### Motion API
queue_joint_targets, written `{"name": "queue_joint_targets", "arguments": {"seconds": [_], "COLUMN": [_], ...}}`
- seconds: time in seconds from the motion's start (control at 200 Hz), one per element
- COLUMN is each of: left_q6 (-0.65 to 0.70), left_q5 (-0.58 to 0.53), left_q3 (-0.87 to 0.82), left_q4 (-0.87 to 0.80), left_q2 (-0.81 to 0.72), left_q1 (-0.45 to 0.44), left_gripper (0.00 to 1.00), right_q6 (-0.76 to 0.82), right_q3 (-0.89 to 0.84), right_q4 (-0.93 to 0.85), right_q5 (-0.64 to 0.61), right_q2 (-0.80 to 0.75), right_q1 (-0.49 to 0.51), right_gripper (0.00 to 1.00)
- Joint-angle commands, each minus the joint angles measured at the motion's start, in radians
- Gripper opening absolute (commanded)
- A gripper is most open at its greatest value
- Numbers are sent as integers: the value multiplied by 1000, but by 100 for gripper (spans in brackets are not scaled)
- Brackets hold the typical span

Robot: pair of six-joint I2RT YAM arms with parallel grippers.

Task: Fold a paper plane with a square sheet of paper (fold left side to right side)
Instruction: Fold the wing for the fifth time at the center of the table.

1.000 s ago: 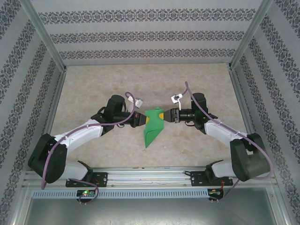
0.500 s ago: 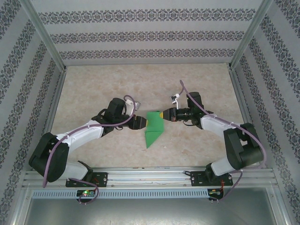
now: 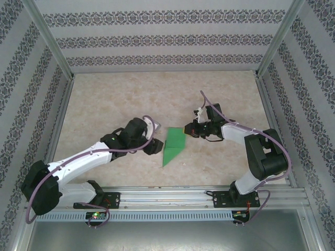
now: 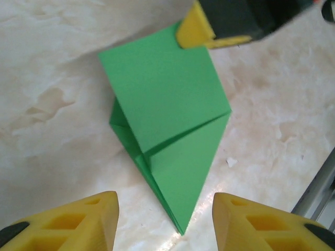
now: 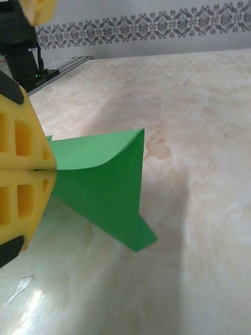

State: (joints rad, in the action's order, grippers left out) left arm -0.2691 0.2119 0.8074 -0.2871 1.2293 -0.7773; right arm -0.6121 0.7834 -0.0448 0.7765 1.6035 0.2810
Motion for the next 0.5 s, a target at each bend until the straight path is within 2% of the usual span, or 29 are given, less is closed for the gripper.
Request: {"name": "queue_joint_targets", "arguments": {"seconds": [0.0,0.215,0.495], "left_q6": [72,82,91], "left_q5": [-164,-280,-388], "left_q3": [77,182,292], "left_q4": [-98,-116,-147], "left_q2": [65,250,449], "left_q1": [-113,-265,-320], "left_gripper": [50,53,57], "right_q6": [-72,-119,-128], "right_q3": [36,71,83], "right_q4": [-65,-119,-128], "right_q5": [-20,-14,-20], "right_q2": [-7,20,42], "right_q1": [-8,-20,-12], "right_gripper": [0,0,0]}}
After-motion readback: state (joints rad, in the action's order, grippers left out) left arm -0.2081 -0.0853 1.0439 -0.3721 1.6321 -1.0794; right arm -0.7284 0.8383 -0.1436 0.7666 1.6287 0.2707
